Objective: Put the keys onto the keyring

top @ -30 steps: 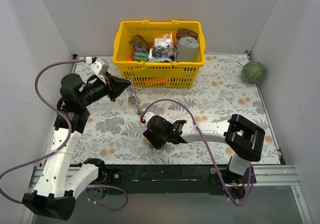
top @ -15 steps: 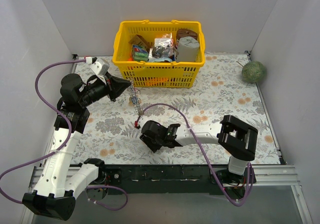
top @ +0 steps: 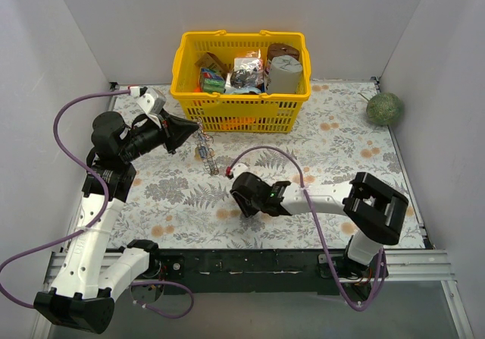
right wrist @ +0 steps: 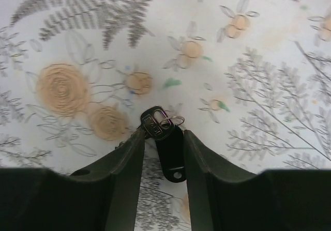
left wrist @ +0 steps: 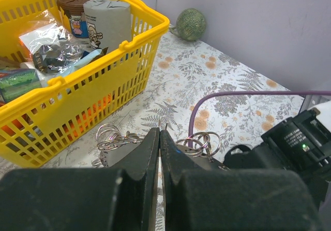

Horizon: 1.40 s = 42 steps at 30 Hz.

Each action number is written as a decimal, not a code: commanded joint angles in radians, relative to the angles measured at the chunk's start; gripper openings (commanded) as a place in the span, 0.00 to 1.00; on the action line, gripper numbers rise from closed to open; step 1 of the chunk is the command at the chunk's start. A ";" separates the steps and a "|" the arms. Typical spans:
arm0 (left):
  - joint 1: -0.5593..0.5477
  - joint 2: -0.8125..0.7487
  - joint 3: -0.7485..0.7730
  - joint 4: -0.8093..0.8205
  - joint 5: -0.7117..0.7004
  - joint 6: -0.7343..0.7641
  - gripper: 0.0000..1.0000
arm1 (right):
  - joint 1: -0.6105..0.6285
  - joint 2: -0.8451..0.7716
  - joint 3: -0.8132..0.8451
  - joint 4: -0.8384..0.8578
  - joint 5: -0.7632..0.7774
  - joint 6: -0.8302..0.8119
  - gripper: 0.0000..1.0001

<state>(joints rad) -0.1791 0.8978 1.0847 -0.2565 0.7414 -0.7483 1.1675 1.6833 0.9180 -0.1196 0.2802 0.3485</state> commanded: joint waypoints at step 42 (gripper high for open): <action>-0.003 -0.025 -0.046 0.068 0.018 -0.011 0.00 | -0.181 0.029 0.059 -0.153 -0.136 0.052 0.42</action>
<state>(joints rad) -0.1791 0.8974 1.0325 -0.2314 0.7475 -0.7593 0.9764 1.6852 0.9550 -0.2207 0.1154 0.3676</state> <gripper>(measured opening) 0.018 0.457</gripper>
